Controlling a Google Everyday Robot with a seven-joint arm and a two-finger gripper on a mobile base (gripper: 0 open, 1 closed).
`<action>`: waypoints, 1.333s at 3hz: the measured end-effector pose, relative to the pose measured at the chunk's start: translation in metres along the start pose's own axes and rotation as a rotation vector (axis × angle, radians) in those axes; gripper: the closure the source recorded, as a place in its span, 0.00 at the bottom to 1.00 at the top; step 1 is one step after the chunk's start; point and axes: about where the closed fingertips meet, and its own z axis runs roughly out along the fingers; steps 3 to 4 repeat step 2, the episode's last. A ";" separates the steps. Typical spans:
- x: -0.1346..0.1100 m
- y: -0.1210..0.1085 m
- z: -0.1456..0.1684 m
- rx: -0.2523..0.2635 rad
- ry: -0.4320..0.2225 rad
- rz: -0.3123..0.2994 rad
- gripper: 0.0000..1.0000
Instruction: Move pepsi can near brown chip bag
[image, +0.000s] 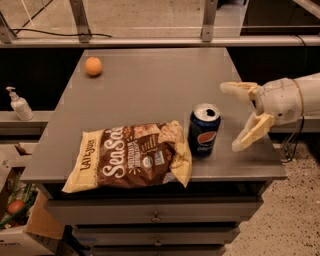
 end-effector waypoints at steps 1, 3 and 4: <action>-0.008 -0.028 -0.041 0.099 0.026 -0.034 0.00; -0.015 -0.033 -0.049 0.120 0.023 -0.048 0.00; -0.015 -0.033 -0.049 0.120 0.023 -0.048 0.00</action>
Offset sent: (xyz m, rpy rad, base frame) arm 0.0180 -0.0296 0.0199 -0.0203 -0.0532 -0.0642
